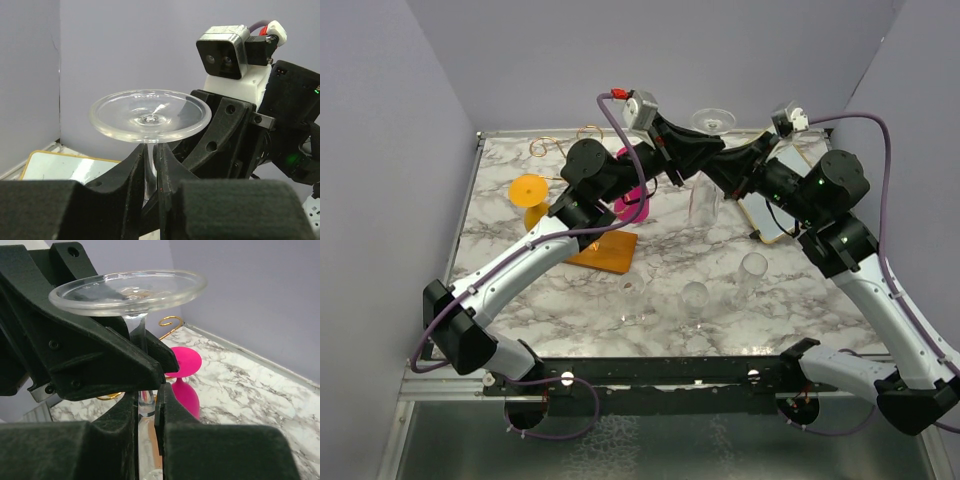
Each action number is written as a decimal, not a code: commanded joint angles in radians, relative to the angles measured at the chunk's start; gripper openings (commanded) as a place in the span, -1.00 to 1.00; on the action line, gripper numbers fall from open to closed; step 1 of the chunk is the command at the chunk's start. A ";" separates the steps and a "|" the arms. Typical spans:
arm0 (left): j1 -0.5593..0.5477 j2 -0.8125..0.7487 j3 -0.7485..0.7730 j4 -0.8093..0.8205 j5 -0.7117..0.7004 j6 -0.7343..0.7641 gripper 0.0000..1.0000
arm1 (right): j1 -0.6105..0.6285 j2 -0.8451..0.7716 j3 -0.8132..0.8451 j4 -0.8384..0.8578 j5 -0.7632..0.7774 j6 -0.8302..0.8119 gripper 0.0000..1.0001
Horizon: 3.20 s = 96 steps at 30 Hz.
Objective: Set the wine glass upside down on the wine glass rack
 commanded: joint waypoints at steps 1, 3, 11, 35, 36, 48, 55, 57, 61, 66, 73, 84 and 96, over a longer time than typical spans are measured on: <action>-0.005 -0.061 -0.013 0.040 0.004 -0.045 -0.52 | -0.008 -0.037 -0.043 0.101 0.094 -0.040 -0.98; -0.005 -0.067 -0.019 0.040 -0.003 -0.059 -0.27 | -0.008 -0.047 -0.064 0.122 0.115 -0.053 -0.98; -0.005 -0.106 -0.027 -0.004 -0.064 -0.152 0.25 | -0.008 -0.068 -0.120 0.175 0.174 -0.128 -0.98; 0.081 0.025 0.163 -0.378 -0.062 -0.683 0.18 | -0.009 -0.113 -0.230 0.274 0.096 -0.323 -0.98; 0.081 0.027 0.166 -0.379 -0.056 -0.683 0.16 | -0.009 -0.111 -0.230 0.271 0.093 -0.324 -0.98; 0.083 0.041 0.178 -0.393 -0.013 -0.689 -0.66 | -0.008 -0.061 -0.218 0.271 0.096 -0.338 -0.98; 0.106 0.035 0.178 -0.353 -0.010 -0.716 -1.00 | -0.008 -0.058 -0.217 0.258 0.096 -0.307 -0.97; 0.115 0.043 0.194 -0.336 -0.012 -0.727 -1.00 | -0.008 -0.059 -0.213 0.241 0.101 -0.293 -0.81; 0.131 0.078 0.255 -0.315 -0.017 -0.741 -1.00 | -0.009 -0.077 -0.215 0.216 0.108 -0.266 -0.36; 0.165 0.151 0.360 -0.312 -0.018 -0.746 -1.00 | -0.009 -0.135 -0.252 0.197 0.134 -0.248 -0.08; 0.225 0.242 0.489 -0.340 -0.039 -0.731 -1.00 | -0.008 -0.208 -0.282 0.138 0.157 -0.221 0.06; 0.402 0.257 0.541 -0.467 -0.142 -0.635 -1.00 | -0.008 -0.268 -0.299 0.082 0.126 -0.124 0.05; 0.627 0.086 0.344 -0.569 -0.175 -0.562 -1.00 | -0.009 -0.262 -0.293 0.066 0.100 -0.099 0.05</action>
